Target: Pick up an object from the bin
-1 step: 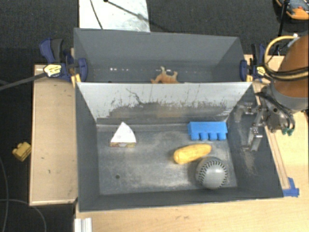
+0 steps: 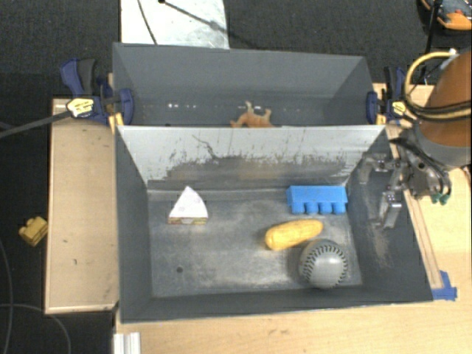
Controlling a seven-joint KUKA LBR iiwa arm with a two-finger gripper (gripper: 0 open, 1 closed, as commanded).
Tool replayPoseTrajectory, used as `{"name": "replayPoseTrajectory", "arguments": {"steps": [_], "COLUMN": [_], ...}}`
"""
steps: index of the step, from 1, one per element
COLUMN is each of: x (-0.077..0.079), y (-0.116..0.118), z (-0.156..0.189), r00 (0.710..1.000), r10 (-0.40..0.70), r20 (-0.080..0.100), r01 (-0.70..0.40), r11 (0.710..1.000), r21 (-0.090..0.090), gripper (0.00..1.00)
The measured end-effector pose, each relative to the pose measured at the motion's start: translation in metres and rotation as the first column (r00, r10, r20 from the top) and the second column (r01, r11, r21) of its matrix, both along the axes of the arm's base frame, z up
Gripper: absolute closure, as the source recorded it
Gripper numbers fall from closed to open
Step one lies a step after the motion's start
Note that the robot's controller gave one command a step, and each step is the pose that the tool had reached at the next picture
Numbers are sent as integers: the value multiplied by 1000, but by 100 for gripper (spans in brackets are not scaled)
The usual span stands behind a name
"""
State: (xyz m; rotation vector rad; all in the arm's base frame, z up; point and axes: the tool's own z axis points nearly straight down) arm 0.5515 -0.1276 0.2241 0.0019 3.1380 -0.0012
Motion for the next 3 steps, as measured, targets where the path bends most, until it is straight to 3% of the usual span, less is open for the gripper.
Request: {"name": "replayPoseTrajectory", "arguments": {"steps": [1, 2, 3], "x": [18, 19, 25], "y": [18, 53, 69], "z": [-45, -101, -130], "r00": [999, 1000, 1000], "r10": [33, -29, 16], "r20": [8, 3, -2], "r01": [-33, 29, -16], "r11": [999, 1000, 1000], "r21": [-3, 1, 3], "gripper": [0, 0, 0]}}
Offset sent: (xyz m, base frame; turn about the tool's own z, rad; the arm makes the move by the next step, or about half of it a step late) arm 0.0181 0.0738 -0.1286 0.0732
